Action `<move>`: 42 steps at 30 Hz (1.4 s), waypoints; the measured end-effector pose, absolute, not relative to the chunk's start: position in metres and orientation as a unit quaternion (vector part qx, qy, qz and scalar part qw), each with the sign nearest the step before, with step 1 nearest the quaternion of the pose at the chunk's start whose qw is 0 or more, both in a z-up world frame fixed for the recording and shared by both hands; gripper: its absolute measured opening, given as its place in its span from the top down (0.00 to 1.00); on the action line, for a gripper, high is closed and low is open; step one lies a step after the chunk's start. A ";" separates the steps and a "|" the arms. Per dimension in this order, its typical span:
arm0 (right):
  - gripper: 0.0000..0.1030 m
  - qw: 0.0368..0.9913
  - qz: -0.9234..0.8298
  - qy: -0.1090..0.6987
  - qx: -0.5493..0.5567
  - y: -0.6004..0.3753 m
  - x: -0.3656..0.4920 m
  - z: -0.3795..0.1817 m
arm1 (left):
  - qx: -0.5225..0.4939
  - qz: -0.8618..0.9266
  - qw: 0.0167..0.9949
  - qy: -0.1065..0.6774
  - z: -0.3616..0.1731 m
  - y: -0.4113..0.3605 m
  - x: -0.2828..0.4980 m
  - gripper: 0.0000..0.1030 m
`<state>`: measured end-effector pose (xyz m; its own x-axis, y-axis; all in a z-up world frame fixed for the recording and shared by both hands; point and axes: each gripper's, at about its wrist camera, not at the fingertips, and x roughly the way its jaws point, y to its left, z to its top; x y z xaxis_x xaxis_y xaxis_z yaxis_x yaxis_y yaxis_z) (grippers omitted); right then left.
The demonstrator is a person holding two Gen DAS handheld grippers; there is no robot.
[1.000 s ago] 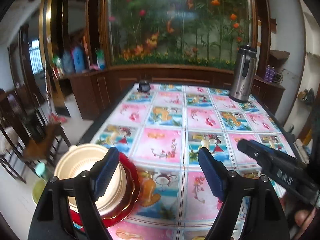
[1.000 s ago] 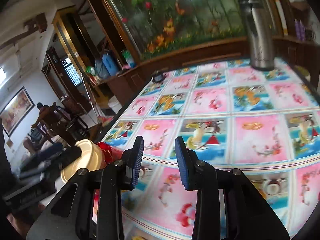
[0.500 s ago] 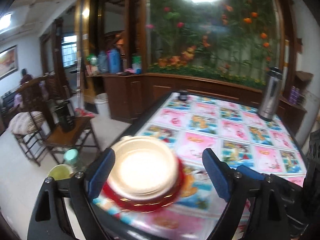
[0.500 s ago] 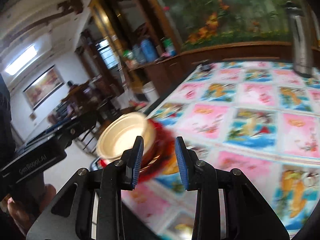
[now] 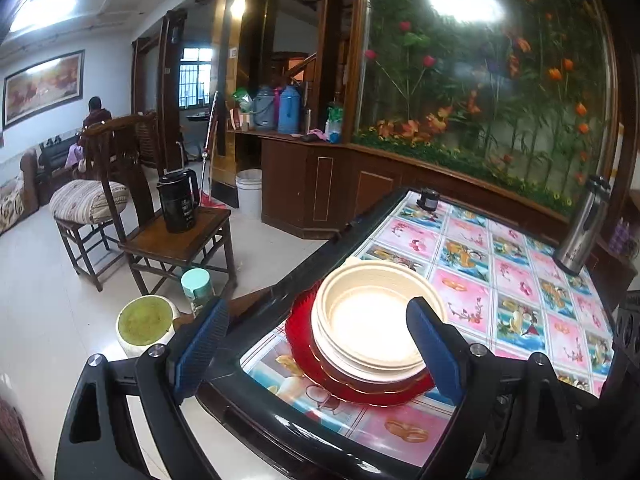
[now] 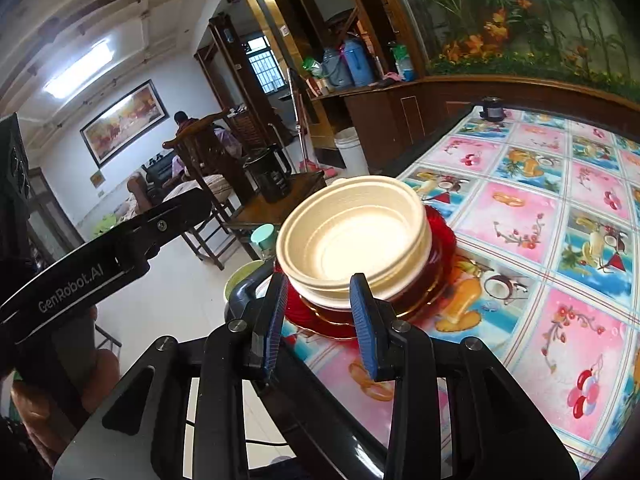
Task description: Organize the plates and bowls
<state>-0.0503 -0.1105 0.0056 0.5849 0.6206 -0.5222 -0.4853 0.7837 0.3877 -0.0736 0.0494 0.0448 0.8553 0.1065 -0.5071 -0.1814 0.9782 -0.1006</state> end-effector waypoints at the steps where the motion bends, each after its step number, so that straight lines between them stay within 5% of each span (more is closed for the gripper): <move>1: 0.68 0.885 0.313 0.330 0.101 -0.110 -0.051 0.006 | -0.071 0.077 0.960 0.261 0.045 0.050 -0.073 0.12; 42: 0.68 0.882 0.307 0.336 0.125 -0.119 -0.040 0.006 | -0.059 0.089 0.953 0.285 0.034 0.046 -0.070 0.12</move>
